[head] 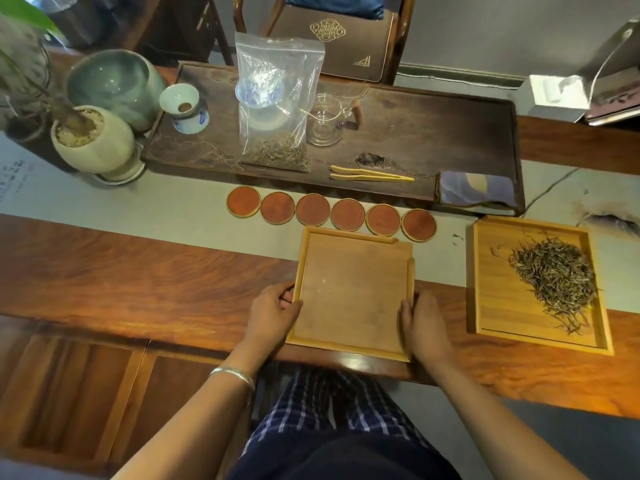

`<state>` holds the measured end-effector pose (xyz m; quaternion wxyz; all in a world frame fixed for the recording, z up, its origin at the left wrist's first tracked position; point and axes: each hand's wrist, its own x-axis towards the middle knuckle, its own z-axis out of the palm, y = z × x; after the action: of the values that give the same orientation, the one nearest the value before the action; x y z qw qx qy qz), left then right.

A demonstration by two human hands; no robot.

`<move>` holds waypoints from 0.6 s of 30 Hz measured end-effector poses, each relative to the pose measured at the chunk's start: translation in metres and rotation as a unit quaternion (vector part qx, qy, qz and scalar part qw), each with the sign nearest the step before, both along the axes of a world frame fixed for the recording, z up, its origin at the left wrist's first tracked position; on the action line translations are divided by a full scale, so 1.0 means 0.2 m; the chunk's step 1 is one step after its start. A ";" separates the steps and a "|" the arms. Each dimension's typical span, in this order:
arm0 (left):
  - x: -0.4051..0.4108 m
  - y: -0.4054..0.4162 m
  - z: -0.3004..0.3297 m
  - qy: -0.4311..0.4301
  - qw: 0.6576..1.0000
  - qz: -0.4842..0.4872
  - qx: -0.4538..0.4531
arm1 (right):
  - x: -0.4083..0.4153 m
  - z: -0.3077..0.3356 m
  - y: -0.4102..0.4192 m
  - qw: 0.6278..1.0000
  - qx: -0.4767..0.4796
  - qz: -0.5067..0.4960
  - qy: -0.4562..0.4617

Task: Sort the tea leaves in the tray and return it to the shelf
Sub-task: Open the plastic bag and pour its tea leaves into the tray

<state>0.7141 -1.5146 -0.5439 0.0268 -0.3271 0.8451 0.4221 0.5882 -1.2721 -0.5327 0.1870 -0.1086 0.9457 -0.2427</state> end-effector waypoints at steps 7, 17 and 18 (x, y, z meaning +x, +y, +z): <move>-0.06 -0.15 0.12 0.064 0.995 0.064 -0.027 | -0.16 0.17 -0.17 0.992 -0.065 0.036 0.103; -0.69 -0.87 0.66 0.136 0.976 0.127 -0.110 | -0.90 0.61 -1.18 0.961 -0.141 0.169 0.166; -0.75 -0.93 0.69 0.138 0.976 0.121 -0.114 | -0.96 0.63 -1.27 0.960 -0.142 0.172 0.171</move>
<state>0.5632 -1.7003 -0.4052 -0.1790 -0.3665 0.8374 0.3639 0.3961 -1.5269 -0.4063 0.0444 -0.3348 0.8865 -0.3163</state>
